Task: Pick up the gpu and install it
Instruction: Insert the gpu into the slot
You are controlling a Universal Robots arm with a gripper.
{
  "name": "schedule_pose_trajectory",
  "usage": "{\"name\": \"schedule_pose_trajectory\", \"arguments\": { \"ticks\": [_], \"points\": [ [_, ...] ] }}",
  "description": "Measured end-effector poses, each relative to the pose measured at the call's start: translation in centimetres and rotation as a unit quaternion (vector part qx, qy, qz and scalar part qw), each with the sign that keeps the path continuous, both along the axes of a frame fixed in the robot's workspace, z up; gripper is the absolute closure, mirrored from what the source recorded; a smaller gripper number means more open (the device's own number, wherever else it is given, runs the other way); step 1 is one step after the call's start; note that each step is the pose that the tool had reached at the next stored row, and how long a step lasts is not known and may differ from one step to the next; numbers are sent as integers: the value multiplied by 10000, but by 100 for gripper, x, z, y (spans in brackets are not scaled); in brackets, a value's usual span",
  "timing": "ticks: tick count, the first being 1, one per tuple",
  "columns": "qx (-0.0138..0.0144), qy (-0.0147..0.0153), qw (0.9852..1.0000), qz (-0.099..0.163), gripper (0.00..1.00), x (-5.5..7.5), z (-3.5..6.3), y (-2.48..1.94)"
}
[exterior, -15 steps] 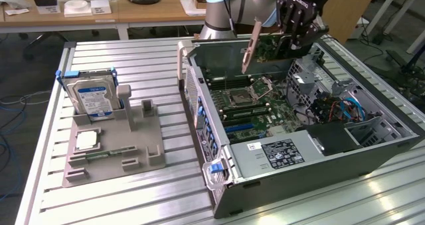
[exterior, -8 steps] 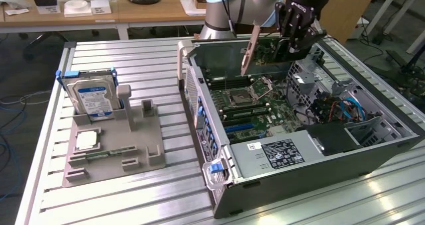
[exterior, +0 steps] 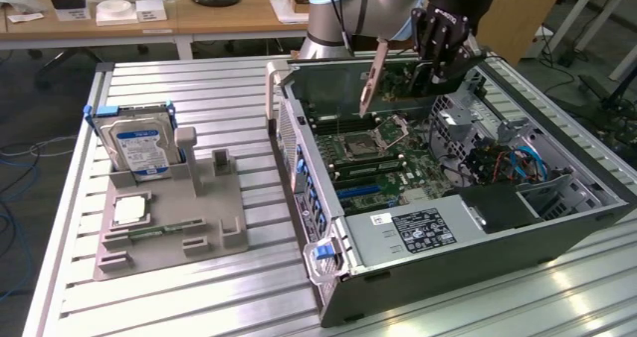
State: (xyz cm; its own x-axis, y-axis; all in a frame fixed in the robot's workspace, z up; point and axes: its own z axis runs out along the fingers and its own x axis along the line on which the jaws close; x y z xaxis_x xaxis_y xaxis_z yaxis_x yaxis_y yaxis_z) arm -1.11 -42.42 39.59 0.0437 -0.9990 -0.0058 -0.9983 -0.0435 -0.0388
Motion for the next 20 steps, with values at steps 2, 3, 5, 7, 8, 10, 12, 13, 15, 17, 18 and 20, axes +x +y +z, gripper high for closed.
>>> {"name": "schedule_pose_trajectory", "arguments": {
  "ticks": [2, 3, 5, 7, 8, 10, 12, 13, 15, 17, 18, 20],
  "points": [
    [-1, 0, 9998, -179, 72, 1, -30, 0],
    [0, -3, 9997, -259, 72, 0, -48, 0],
    [-9, -4, 9996, -281, 72, -3, -80, -8],
    [-11, -22, 9996, -282, 72, -21, -106, -13],
    [-12, -60, 9996, -281, 72, -47, -113, -13],
    [-9, -126, 9995, -282, 72, -93, -132, -11],
    [-9, -147, 9995, -285, 72, -142, -166, -10],
    [-8, -149, 9995, -286, 72, -157, -185, -9],
    [-13, -150, 9994, -304, 72, -167, -220, -9],
    [-15, -150, 9993, -346, 72, -171, -255, -9],
    [-15, -150, 9990, -410, 72, -171, -276, -7],
    [-20, -150, 9984, -546, 72, -172, -311, -2]
  ]
}}
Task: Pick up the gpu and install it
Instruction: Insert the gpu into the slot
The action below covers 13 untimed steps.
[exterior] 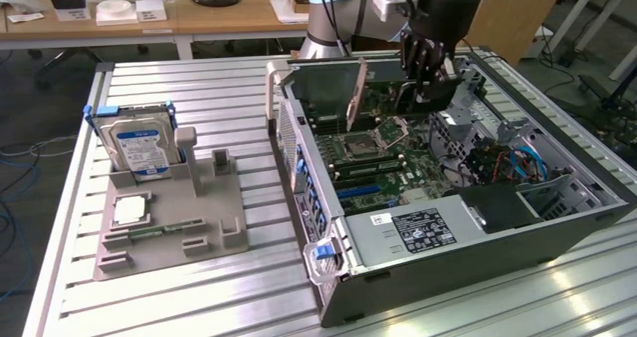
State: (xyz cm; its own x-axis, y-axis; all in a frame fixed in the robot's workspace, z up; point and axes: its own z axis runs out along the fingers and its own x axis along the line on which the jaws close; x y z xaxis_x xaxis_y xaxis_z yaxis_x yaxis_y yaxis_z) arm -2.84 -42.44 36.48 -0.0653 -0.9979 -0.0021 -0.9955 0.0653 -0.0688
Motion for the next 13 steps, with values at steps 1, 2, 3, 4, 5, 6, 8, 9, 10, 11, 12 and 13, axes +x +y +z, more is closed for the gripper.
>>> {"name": "schedule_pose_trajectory", "arguments": {
  "ticks": [1, 2, 3, 4, 5, 6, 8, 9, 10, 11, 12, 13],
  "points": [
    [-3, 1, 10000, -28, 72, -10, -18, 1],
    [-3, 0, 10000, -28, 72, -30, -36, 1],
    [-3, -1, 10000, -27, 72, -49, -54, 1],
    [-4, 0, 10000, -22, 72, -80, -73, 1],
    [-4, 0, 10000, -11, 72, -107, -91, 1],
    [-3, 0, 10000, 6, 72, -126, -109, 1],
    [-3, 0, 10000, 89, 72, -140, -145, 1],
    [-3, 0, 9999, 127, 72, -141, -163, 1],
    [-3, -1, 9999, 153, 72, -142, -183, 1],
    [-3, 0, 9999, 171, 72, -143, -200, 1],
    [-3, 0, 9998, 183, 72, -145, -219, 1],
    [-3, -1, 9998, 190, 72, -146, -237, -1]
  ]
}}
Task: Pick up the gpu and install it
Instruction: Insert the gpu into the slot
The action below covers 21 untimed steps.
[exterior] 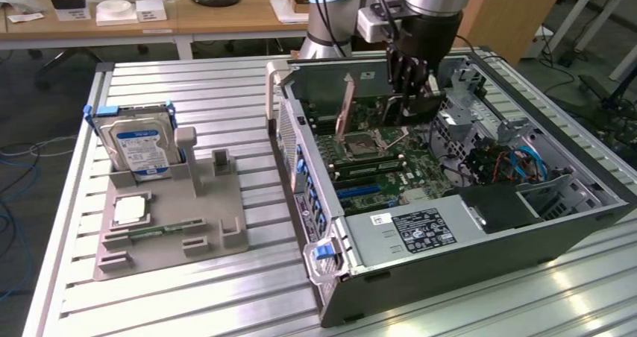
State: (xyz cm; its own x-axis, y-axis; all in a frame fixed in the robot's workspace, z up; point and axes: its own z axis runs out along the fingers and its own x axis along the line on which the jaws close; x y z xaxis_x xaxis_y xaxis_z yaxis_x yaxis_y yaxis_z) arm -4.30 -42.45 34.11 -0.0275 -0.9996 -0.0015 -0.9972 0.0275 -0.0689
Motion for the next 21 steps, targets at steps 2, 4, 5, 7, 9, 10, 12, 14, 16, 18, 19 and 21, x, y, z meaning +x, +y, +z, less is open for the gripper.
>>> {"name": "schedule_pose_trajectory", "arguments": {
  "ticks": [2, 4, 5, 7, 9, 10, 12, 14, 16, 18, 19, 21],
  "points": [
    [-1, 1, 10000, 2, 72, -5, -35, -10],
    [0, 0, 10000, 2, 72, -29, -72, -12],
    [0, 0, 10000, 2, 72, -57, -91, -12],
    [0, 0, 10000, 1, 72, -93, -127, -12],
    [-1, 1, 10000, 3, 72, -99, -162, -19],
    [0, 0, 10000, 3, 72, -100, -181, -28],
    [-1, 1, 10000, 2, 72, -102, -217, -58],
    [1, 0, 10000, 2, 72, -102, -254, -105],
    [2, 0, 10000, 2, 72, -102, -290, -151],
    [3, 0, 10000, 2, 72, -103, -328, -186],
    [3, 0, 10000, 2, 72, -103, -346, -196],
    [2, 0, 10000, 1, 72, -106, -381, -205]
  ]
}}
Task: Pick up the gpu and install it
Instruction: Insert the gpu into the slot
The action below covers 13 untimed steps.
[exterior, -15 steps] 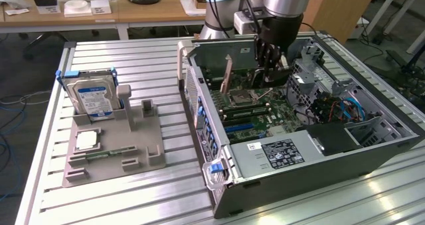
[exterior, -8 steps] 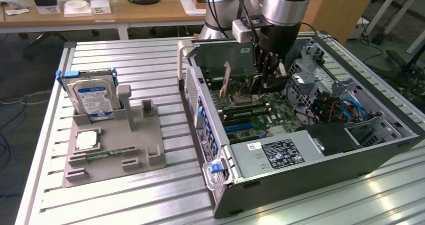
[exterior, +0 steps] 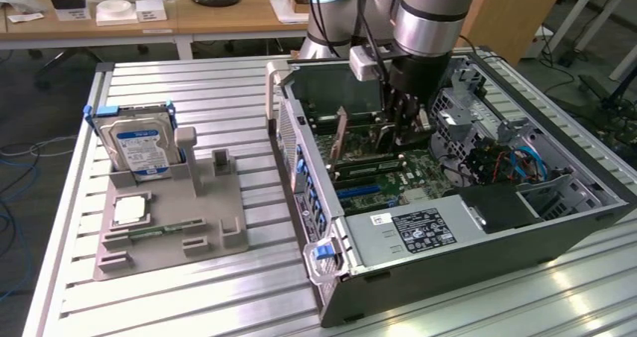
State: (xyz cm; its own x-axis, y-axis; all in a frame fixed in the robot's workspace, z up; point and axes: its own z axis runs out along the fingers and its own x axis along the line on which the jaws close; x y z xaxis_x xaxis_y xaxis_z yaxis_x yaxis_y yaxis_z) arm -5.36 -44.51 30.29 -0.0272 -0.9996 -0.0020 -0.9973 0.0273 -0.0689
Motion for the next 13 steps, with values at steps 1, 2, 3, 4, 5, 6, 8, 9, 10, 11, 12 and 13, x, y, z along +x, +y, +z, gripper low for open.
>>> {"name": "schedule_pose_trajectory", "arguments": {
  "ticks": [1, 2, 3, 4, 5, 6, 8, 9, 10, 11, 12, 13],
  "points": [
    [0, 0, 10000, 0, 72, 0, -18, 0],
    [0, 0, 10000, 0, 72, 0, -36, 0],
    [0, -1, 10000, 1, 72, 1, -55, 0],
    [0, 0, 10000, 1, 72, 1, -69, 0],
    [-1, -1, 10000, 1, 72, 0, -83, -1],
    [-1, -1, 10000, 1, 72, -6, -97, -1],
    [-1, -1, 10000, 1, 72, -39, -131, 0],
    [0, -1, 10000, 1, 72, -49, -150, 0],
    [0, -1, 10000, 1, 72, -52, -165, 0],
    [0, -1, 10000, 1, 72, -52, -175, 0],
    [0, -1, 10000, 1, 72, -52, -183, -1],
    [0, -1, 10000, 1, 72, -53, -190, -1]
  ]
}}
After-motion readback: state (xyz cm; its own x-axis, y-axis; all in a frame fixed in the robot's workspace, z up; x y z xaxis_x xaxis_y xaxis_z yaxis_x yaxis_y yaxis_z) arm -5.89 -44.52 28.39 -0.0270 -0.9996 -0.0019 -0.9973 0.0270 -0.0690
